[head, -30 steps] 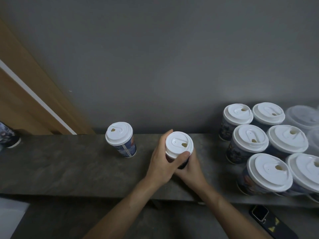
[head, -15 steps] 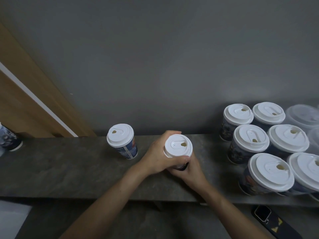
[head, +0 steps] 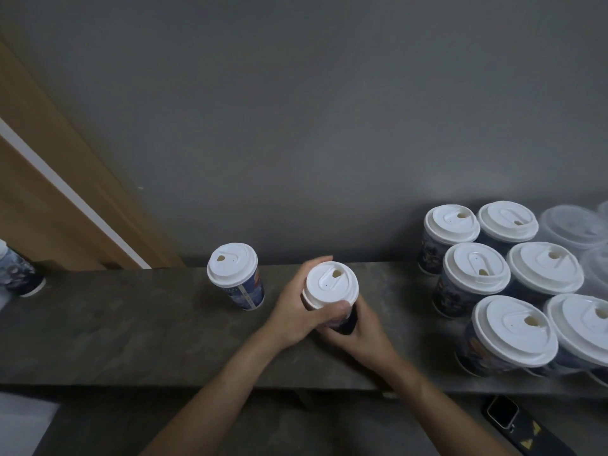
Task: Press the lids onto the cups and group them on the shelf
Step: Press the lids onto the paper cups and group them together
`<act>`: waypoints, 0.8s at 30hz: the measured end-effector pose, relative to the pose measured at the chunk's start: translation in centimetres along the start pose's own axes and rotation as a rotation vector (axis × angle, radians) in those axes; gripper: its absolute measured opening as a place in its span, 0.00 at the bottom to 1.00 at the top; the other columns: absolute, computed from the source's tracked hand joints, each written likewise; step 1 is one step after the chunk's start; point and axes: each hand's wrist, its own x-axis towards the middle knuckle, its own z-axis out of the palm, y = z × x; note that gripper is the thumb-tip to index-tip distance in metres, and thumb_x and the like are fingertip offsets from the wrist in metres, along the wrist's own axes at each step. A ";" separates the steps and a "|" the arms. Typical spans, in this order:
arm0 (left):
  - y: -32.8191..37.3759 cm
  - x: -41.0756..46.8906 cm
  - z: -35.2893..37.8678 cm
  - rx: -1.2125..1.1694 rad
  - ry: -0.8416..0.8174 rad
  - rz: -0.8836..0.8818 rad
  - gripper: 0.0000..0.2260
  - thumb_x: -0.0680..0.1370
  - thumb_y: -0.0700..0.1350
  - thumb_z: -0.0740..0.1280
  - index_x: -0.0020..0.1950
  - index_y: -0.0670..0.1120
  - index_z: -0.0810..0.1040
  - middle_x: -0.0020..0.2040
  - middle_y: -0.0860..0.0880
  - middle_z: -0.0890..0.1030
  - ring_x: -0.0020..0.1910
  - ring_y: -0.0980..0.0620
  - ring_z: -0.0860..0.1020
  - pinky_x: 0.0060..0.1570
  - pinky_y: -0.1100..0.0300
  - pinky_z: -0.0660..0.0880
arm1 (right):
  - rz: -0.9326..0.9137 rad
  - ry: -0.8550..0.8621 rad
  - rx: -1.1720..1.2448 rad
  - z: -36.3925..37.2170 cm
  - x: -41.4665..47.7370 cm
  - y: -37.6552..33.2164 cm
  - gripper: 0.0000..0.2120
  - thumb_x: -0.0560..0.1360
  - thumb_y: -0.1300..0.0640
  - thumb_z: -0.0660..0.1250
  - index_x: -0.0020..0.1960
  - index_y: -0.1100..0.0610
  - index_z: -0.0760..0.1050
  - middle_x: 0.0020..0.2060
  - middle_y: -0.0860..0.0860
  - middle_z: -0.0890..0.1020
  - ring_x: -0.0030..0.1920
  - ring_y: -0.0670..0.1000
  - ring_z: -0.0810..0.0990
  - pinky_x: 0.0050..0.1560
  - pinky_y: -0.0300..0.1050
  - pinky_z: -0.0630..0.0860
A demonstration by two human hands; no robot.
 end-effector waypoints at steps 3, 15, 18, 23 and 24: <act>-0.2 -1.0 1.6 -0.051 0.109 -0.012 0.33 0.69 0.47 0.79 0.72 0.50 0.71 0.63 0.59 0.80 0.65 0.57 0.78 0.61 0.67 0.72 | -0.009 -0.008 -0.026 0.4 0.2 -0.3 0.43 0.68 0.46 0.83 0.77 0.47 0.65 0.71 0.38 0.75 0.71 0.41 0.74 0.70 0.40 0.73; -0.1 -0.8 0.5 0.032 0.036 -0.049 0.34 0.69 0.43 0.82 0.70 0.51 0.71 0.61 0.59 0.80 0.63 0.57 0.78 0.61 0.64 0.74 | -0.033 0.012 -0.069 0.4 0.2 0.0 0.45 0.65 0.43 0.85 0.75 0.45 0.67 0.68 0.42 0.77 0.70 0.43 0.75 0.68 0.43 0.74; 0.3 -0.3 -0.5 0.094 -0.029 -0.057 0.34 0.67 0.50 0.82 0.69 0.54 0.70 0.61 0.60 0.80 0.63 0.58 0.78 0.62 0.60 0.75 | -0.033 0.029 -0.080 0.3 0.2 0.2 0.42 0.65 0.44 0.84 0.74 0.44 0.68 0.68 0.42 0.77 0.69 0.43 0.76 0.68 0.44 0.75; 0.6 -0.1 -0.8 0.126 -0.010 -0.057 0.35 0.63 0.58 0.81 0.67 0.57 0.73 0.59 0.60 0.82 0.60 0.59 0.80 0.62 0.56 0.77 | -0.064 -0.025 -0.100 0.3 0.1 0.4 0.40 0.68 0.48 0.83 0.75 0.46 0.68 0.69 0.40 0.76 0.70 0.41 0.75 0.70 0.45 0.74; 0.6 -0.7 0.1 0.120 0.102 -0.058 0.34 0.63 0.59 0.80 0.66 0.57 0.74 0.58 0.61 0.82 0.60 0.59 0.80 0.60 0.58 0.77 | -0.077 -0.021 -0.104 0.5 0.1 0.3 0.41 0.68 0.46 0.83 0.75 0.47 0.67 0.69 0.40 0.76 0.70 0.42 0.75 0.70 0.43 0.74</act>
